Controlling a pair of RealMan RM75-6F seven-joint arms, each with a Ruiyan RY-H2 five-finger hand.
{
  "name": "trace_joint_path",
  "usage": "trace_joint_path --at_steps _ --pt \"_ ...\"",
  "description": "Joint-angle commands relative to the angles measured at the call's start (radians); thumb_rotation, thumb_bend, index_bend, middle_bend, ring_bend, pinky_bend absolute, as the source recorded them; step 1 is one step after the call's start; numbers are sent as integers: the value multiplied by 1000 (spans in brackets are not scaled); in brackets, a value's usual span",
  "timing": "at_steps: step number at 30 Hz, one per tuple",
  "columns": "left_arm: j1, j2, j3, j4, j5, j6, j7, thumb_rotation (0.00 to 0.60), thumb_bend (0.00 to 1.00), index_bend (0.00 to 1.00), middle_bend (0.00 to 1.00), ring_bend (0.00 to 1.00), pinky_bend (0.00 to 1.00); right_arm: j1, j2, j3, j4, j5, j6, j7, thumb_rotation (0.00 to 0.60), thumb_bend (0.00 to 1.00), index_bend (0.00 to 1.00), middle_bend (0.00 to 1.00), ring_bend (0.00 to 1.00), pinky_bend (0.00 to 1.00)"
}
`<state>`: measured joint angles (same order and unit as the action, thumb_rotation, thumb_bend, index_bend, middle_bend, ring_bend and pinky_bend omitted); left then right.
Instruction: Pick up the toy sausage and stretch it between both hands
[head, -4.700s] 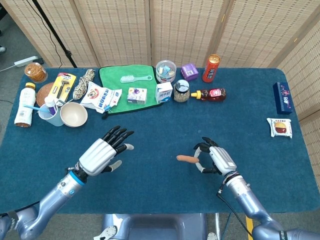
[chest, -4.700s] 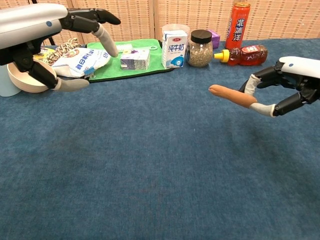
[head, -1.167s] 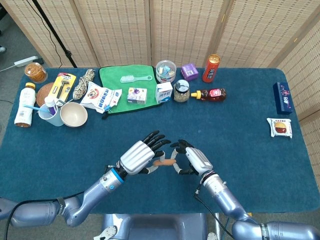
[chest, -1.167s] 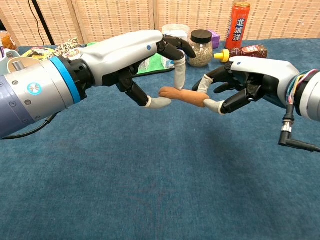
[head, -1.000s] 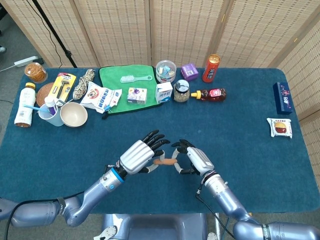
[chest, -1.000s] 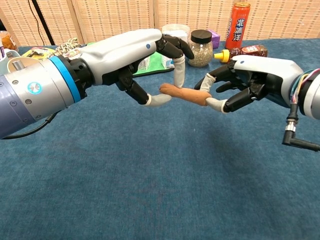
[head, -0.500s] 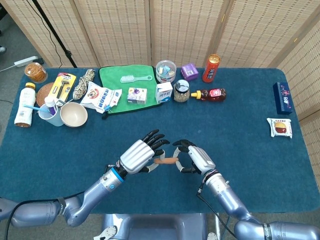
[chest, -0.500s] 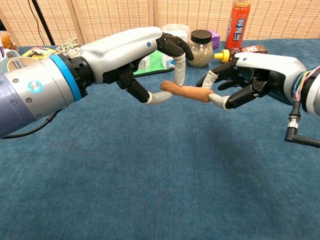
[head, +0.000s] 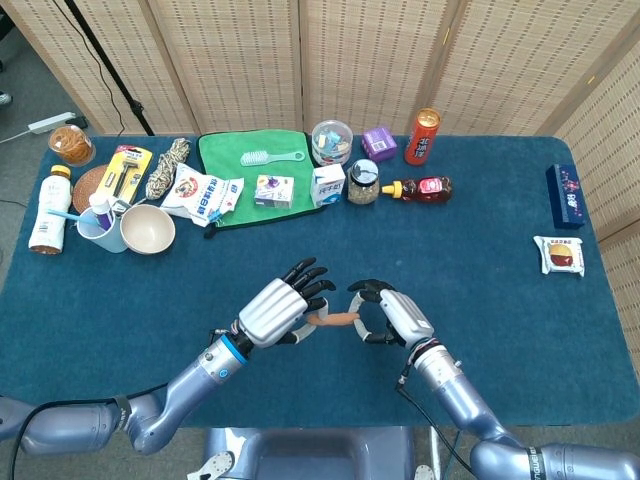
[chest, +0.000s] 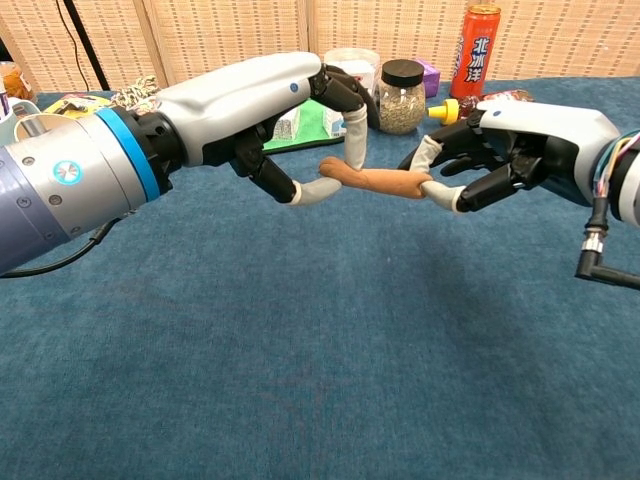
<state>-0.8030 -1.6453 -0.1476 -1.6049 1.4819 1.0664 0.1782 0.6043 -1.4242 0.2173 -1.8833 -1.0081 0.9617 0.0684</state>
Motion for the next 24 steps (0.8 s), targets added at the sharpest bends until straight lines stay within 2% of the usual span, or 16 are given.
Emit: trace_joint_path --at_steps 1,24 --pt "0 1 -1 -2 -3 -1 -1 600 431 855 284 123 49 -1 0 0 2 -1 0 4 600 570 760 232 145 93" --pt "18 79 -17 -35 2 32 -20 600 440 894 291 126 52 -35 73 -7 -6 -47 -29 95 600 575 767 282 186 93"
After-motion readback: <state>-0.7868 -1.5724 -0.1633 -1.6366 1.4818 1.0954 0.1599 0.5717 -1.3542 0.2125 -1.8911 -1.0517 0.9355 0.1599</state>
